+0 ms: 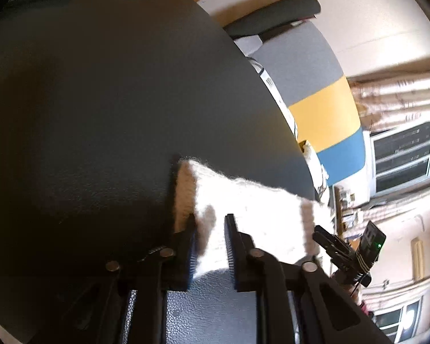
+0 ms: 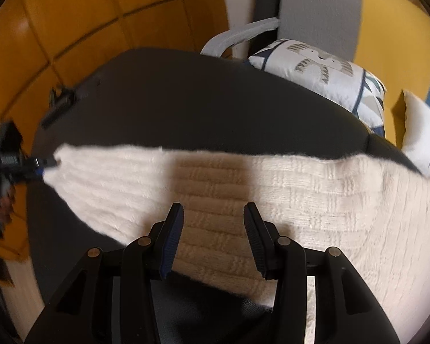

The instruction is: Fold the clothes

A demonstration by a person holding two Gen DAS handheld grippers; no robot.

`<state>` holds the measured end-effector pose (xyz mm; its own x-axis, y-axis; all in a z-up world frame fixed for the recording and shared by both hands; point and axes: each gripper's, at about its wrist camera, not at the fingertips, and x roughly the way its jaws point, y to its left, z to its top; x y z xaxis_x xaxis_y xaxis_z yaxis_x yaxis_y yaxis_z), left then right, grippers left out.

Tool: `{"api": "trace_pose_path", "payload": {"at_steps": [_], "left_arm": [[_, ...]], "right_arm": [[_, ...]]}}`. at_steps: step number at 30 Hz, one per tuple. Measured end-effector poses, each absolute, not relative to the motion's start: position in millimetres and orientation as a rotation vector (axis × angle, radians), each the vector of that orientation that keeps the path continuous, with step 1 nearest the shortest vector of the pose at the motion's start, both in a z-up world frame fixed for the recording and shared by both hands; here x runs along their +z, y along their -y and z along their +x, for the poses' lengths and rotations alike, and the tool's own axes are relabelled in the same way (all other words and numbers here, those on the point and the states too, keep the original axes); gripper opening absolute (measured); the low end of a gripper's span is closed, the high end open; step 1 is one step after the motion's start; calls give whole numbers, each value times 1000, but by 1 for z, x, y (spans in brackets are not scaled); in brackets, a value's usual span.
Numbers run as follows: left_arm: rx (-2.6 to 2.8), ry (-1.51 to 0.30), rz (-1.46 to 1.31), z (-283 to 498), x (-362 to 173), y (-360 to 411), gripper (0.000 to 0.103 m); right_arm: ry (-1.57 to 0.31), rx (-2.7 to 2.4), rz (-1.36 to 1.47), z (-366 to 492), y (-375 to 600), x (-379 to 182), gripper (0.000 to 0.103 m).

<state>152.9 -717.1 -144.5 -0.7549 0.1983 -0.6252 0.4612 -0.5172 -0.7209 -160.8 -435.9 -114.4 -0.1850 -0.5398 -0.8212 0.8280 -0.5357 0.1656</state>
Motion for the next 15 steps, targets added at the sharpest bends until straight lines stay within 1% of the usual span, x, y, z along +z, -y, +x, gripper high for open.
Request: {"api": "trace_pose_path", "payload": {"at_steps": [1, 3, 7, 8, 10, 11, 13, 15], "left_arm": [[-2436, -1423, 1014, 151, -141, 711, 2], [-2650, -1274, 946, 144, -113, 684, 2], [-2759, -1134, 829, 138, -85, 673, 2], [-2734, -1134, 816, 139, -85, 679, 2], [-2623, -1074, 861, 144, -93, 692, 2], [-2555, -1028, 911, 146, -100, 699, 2], [-2391, -953, 1047, 146, -122, 710, 2], [-2348, -976, 1067, 153, -135, 713, 2]], "right_arm": [[-398, -1862, 1110, -160, 438, -116, 49], [-401, -1871, 1117, -158, 442, -120, 55], [-406, -1888, 1130, -154, 450, -127, 55], [-376, -1894, 1137, -155, 450, -128, 56], [-287, -1904, 1152, -158, 447, -131, 57], [-293, -1915, 1137, -157, 448, -132, 57], [-407, -1950, 1084, -147, 457, -133, 57], [-501, -1980, 1046, -137, 467, -134, 59]]}}
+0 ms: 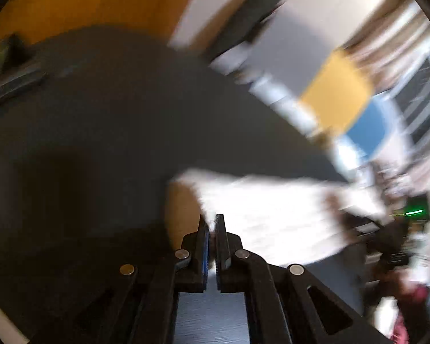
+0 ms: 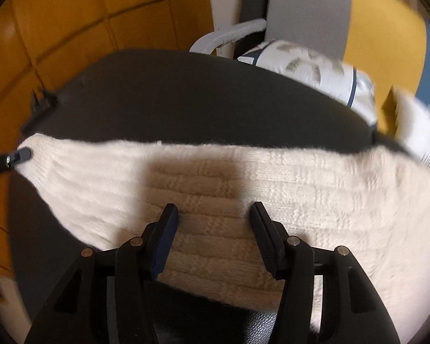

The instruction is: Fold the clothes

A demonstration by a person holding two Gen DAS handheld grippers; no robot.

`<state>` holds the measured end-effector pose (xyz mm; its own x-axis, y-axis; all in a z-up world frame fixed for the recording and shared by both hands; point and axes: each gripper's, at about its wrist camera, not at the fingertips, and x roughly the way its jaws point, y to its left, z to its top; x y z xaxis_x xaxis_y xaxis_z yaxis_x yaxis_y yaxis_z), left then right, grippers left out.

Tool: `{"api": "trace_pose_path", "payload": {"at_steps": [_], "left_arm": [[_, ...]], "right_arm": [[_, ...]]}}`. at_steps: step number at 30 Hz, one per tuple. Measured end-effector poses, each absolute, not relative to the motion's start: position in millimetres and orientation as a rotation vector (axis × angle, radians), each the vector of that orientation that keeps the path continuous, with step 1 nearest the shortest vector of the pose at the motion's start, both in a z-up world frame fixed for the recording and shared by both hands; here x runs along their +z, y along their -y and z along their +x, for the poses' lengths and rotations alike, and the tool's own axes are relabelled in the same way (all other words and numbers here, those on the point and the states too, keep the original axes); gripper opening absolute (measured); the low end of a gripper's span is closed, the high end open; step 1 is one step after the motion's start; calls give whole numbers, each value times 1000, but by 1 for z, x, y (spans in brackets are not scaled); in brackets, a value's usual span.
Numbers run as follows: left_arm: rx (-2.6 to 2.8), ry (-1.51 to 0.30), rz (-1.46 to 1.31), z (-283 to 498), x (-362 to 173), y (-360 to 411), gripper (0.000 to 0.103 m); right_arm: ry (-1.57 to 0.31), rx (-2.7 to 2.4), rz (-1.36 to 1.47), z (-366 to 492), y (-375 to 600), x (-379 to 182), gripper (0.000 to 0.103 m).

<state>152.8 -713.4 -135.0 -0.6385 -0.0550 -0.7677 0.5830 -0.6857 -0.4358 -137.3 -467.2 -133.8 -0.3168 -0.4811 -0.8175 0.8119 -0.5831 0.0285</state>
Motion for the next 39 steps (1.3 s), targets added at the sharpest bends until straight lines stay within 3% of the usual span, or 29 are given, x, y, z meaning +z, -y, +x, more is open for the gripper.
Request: {"api": "trace_pose_path", "payload": {"at_steps": [4, 6, 8, 13, 16, 19, 21, 27, 33, 39], "left_arm": [[-2257, -963, 1081, 155, -127, 721, 3], [-2216, -984, 1052, 157, -117, 727, 10], [-2187, -959, 988, 164, -101, 728, 16], [-2324, -852, 830, 163, -66, 687, 18], [-2389, -675, 985, 119, -79, 646, 19], [-2287, -647, 1174, 86, -115, 640, 19], [-2260, -606, 1138, 76, -122, 644, 19], [-2167, -672, 1127, 54, -99, 649, 17], [-2706, -731, 1193, 42, -63, 500, 18], [-3158, -433, 1492, 55, -66, 300, 18]], "right_arm": [[-550, -1995, 1043, -133, 474, -134, 61], [-526, -1937, 1091, -139, 471, -129, 61], [-438, -1876, 1130, -150, 460, -118, 61], [-185, -1945, 1098, -189, 376, -83, 61], [-163, -2029, 1152, -208, 326, -89, 61], [-141, -2055, 1281, -216, 295, -114, 61], [-108, -2044, 1282, -210, 284, -115, 63], [56, -2006, 1272, -184, 219, -109, 64], [132, -2085, 1318, -133, 78, -97, 65], [237, -2251, 1454, -82, -58, -103, 66]]}}
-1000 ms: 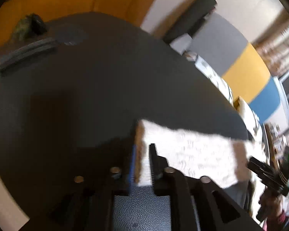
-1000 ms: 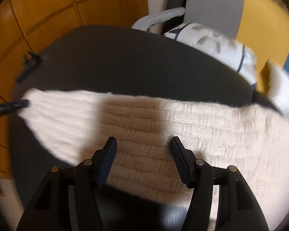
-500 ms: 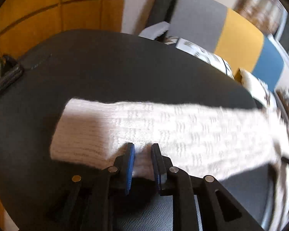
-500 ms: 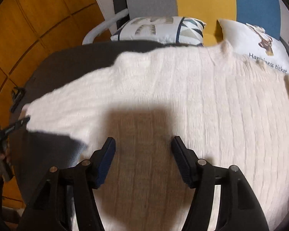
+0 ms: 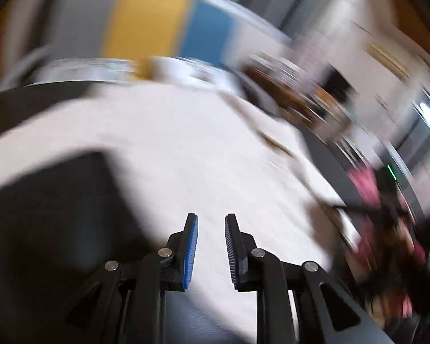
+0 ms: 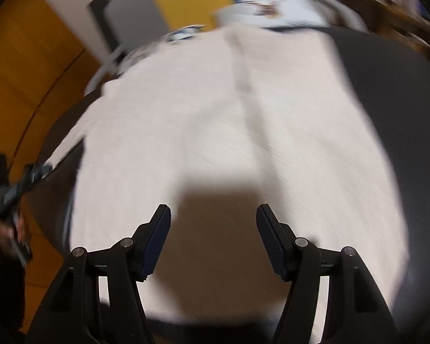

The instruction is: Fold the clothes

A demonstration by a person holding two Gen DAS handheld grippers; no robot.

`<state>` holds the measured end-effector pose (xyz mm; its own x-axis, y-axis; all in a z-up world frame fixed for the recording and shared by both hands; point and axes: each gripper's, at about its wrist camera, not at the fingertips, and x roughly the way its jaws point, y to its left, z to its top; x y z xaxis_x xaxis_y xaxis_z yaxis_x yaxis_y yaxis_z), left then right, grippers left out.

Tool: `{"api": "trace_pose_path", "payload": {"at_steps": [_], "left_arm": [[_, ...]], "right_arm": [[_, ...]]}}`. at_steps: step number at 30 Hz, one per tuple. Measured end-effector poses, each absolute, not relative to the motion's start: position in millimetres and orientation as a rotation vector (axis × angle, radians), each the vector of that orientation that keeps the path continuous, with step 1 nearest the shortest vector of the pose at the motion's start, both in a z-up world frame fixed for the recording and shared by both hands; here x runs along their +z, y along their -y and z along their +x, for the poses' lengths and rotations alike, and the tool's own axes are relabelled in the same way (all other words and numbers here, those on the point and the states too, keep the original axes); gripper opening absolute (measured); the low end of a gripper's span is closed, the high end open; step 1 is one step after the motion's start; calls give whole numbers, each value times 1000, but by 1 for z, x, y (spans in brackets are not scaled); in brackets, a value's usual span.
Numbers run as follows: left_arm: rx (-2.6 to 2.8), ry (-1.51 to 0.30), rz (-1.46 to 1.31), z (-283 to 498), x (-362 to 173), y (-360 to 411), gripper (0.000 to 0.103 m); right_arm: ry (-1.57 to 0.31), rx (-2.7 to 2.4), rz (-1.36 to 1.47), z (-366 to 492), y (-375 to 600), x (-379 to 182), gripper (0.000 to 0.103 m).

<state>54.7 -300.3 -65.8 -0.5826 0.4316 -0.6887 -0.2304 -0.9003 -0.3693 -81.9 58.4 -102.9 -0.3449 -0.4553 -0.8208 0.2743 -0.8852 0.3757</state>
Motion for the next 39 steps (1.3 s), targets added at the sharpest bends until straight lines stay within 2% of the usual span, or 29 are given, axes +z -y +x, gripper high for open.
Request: {"api": "trace_pose_path", "payload": {"at_steps": [4, 12, 17, 21, 24, 26, 28, 29, 34, 36, 39], "left_arm": [[2386, 154, -1242, 68, -82, 231, 18], [2419, -63, -1345, 86, -105, 218, 20], [2367, 19, -1385, 87, -103, 221, 18], [2360, 8, -1390, 91, -101, 212, 18], [2365, 70, -1397, 85, -105, 211, 18], [2373, 101, -1400, 83, -105, 212, 18], [2374, 113, -1400, 79, -108, 211, 18], [2374, 114, -1399, 78, -109, 211, 18], [2375, 123, -1395, 76, -109, 209, 18], [2365, 162, -1417, 74, -106, 211, 18], [2347, 206, -1436, 70, -93, 214, 18]], "right_arm": [[347, -2295, 1439, -59, -109, -103, 66], [219, -2499, 1406, -37, -148, -107, 66], [130, -2515, 1432, -24, -157, -120, 66], [48, -2529, 1435, -14, -160, -130, 84], [-39, -2559, 1387, -12, -153, -133, 90], [-47, -2571, 1361, -12, -153, -132, 77], [-36, -2596, 1330, -13, -153, -130, 26], [-44, -2602, 1328, -13, -153, -129, 22], [-135, -2661, 1280, -17, -155, -112, 22], [-167, -2699, 1249, -19, -160, -99, 17], [-215, -2754, 1200, -23, -166, -79, 15]]}}
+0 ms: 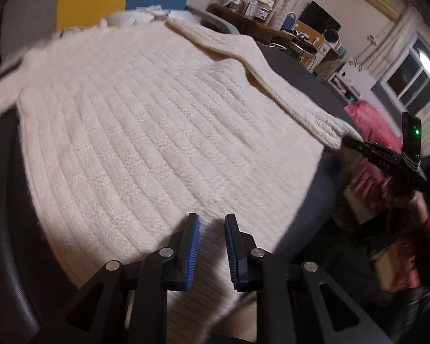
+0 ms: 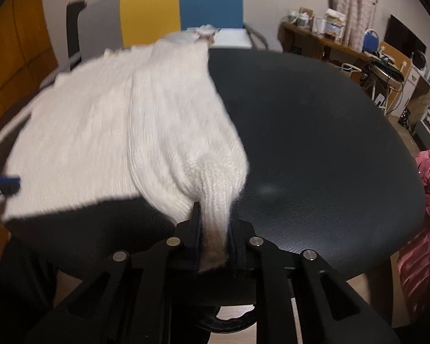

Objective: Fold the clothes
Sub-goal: 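Grasp the other sleeve cuff with the right gripper, then lay the sleeve diagonally across the body and open the right gripper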

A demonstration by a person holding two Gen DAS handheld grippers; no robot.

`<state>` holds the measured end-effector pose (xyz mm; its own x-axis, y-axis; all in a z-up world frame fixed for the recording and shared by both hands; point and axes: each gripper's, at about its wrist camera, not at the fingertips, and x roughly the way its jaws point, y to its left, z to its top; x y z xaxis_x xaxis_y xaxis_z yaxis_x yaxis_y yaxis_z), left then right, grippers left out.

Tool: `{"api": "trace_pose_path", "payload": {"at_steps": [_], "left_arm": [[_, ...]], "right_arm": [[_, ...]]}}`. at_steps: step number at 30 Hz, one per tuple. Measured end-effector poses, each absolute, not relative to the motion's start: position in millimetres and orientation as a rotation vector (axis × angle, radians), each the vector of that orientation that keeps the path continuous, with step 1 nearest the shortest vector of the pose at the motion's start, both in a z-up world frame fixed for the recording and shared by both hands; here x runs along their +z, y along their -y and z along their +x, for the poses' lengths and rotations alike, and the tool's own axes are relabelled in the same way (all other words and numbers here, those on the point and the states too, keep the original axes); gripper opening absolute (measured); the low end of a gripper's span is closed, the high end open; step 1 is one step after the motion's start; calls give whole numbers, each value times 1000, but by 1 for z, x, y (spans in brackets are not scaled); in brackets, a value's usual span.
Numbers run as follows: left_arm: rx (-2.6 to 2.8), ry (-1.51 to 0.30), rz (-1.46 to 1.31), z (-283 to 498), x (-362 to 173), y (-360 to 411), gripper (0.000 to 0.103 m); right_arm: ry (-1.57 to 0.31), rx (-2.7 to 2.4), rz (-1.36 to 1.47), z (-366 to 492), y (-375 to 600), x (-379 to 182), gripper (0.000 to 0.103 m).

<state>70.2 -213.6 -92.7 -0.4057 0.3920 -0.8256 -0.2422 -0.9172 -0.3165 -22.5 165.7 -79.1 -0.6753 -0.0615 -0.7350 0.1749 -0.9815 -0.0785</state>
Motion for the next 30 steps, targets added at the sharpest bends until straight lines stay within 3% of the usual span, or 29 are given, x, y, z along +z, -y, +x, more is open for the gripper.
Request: {"api": "trace_pose_path", "payload": {"at_steps": [6, 11, 19, 26, 30], "left_arm": [[2379, 122, -1239, 53, -50, 196, 18], [2348, -21, -1246, 26, -60, 167, 18], [2232, -219, -1342, 22, -105, 142, 18], [2217, -222, -1304, 28, -114, 148, 18], [2238, -194, -1312, 23, -98, 158, 18]], "right_arm": [[-342, -2874, 1091, -33, -180, -37, 15], [-411, -3005, 1041, -80, -210, -3, 15], [-200, -3033, 1178, -190, -248, -6, 15], [-171, -2958, 1398, -238, -252, -62, 17], [52, -2913, 1473, -229, -268, -84, 20]]}}
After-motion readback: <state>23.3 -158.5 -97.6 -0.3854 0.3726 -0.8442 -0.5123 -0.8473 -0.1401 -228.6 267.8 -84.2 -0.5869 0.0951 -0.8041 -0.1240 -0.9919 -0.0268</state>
